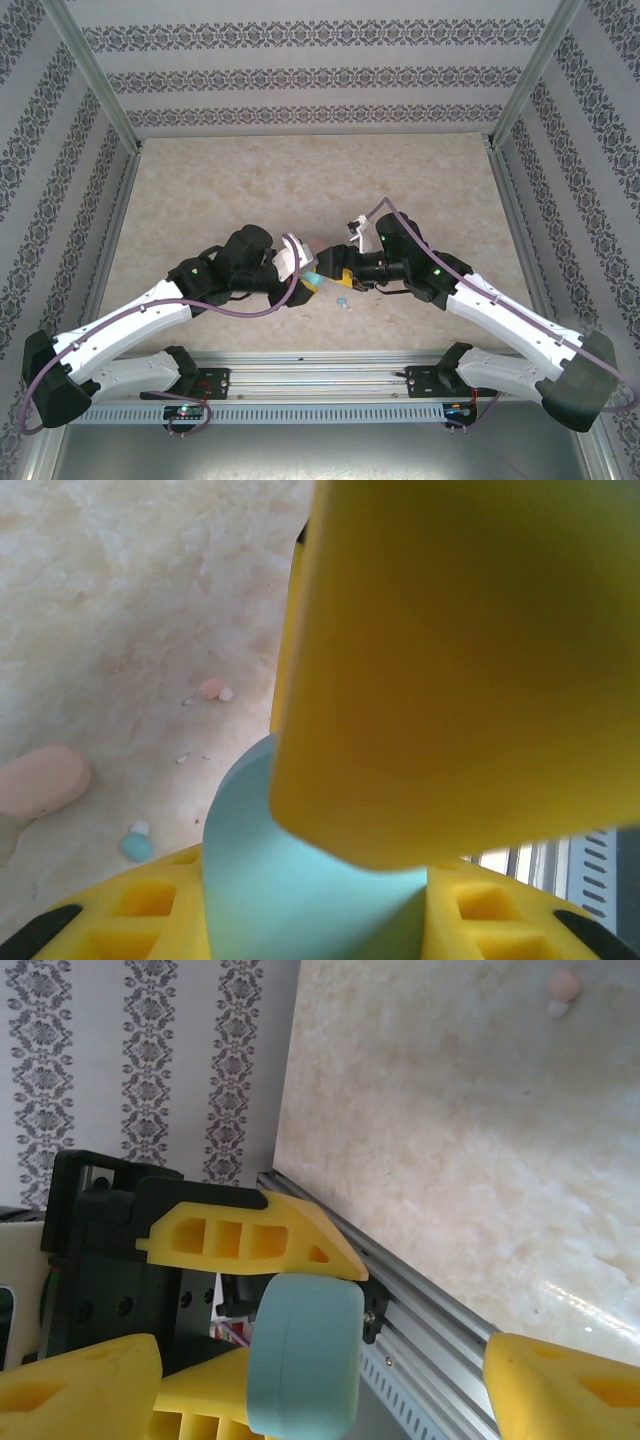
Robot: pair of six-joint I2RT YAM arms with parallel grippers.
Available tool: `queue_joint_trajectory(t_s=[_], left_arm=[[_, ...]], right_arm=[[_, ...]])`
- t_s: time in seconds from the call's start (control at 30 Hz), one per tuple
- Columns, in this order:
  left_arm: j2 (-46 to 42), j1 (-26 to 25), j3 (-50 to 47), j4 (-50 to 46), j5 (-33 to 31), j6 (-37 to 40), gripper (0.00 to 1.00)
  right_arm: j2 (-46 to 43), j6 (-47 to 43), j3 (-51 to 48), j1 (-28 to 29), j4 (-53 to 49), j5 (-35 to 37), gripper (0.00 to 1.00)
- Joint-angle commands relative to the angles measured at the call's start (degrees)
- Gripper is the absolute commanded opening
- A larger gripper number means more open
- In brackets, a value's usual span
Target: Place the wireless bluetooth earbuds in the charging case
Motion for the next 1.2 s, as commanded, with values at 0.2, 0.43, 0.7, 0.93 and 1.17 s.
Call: queue_joint_trajectory(t_s=[0.2,0.43,0.7,0.93,1.17], left_arm=[[0.2,0.8,-0.3,4.1,2.2,-0.5,0.24],[-0.1,1.6,-0.5,4.2,-0.4,-0.3,0.41],[-2.9,6.2,-0.1,5.8,-4.1,-0.7,0.73],[-6.4,14.9,-2.0,10.5,1.4,-4.7,0.80],[-6.1,23.1,-9.8,29.8,19.3,-8.2,0.82]], right_arm=[[2.5,2.1,-0.9,0.6,1.2,-5.9,0.45],[2.6,5.7,-2.3,0.6,2.9,-6.1,0.29],[3.8,12.8,-3.1,-1.0,11.7,-6.8,0.29],[7.0,15.7,-0.4,-5.2,15.3,-11.0,0.29],[10.8,17.3,4.0,-9.4,17.5,-15.6,0.28]])
